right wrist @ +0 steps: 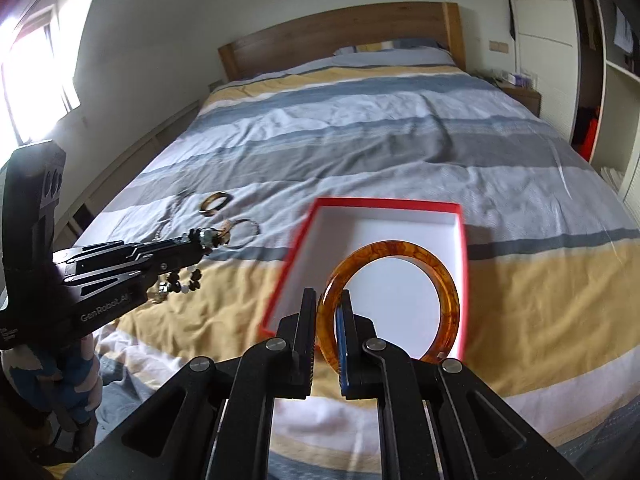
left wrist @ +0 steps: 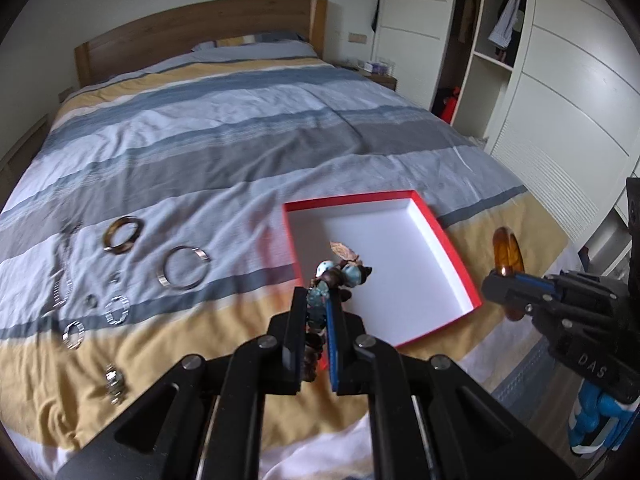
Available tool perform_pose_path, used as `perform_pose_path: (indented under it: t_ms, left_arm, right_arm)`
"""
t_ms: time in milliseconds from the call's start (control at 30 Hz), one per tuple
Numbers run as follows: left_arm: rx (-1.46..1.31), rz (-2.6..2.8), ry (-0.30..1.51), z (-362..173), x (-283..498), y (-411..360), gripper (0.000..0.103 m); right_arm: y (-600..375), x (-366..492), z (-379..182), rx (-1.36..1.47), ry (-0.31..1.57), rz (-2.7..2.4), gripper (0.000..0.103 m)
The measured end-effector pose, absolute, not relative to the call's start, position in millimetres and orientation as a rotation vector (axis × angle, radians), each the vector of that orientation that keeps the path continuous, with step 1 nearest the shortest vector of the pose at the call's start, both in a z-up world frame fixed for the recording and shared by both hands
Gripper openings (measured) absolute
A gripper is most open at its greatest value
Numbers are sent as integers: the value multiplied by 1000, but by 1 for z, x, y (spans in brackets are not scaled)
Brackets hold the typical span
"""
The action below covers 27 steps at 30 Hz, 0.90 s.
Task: Organize jewelry
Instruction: 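Carry both items into the red box and open both tools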
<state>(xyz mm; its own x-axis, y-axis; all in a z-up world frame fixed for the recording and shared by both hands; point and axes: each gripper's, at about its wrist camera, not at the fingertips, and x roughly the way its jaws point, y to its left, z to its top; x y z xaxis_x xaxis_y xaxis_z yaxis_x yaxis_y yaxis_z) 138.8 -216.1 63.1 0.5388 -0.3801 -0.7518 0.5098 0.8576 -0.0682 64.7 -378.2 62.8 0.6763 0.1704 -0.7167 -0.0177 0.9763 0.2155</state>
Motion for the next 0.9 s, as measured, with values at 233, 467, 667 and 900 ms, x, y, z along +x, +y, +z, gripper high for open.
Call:
perform_pose_path:
  t_ms: [233,467,667,900]
  left_arm:
    - [201,-543,912,32,162,-254,8]
    - [208,-547,977,-4,178,-270,8]
    - [226,-548,1044,-39,180,-281,8]
    - [233,-531,1080,-61,177,-280,8]
  right_arm:
    - [-397,99,31,205,876,122,9]
    - [-407,121,-6,212,944,117,9]
    - [-416,126,-36,212,1014,102,9]
    - [-415,127,-51,213,1042,124,9]
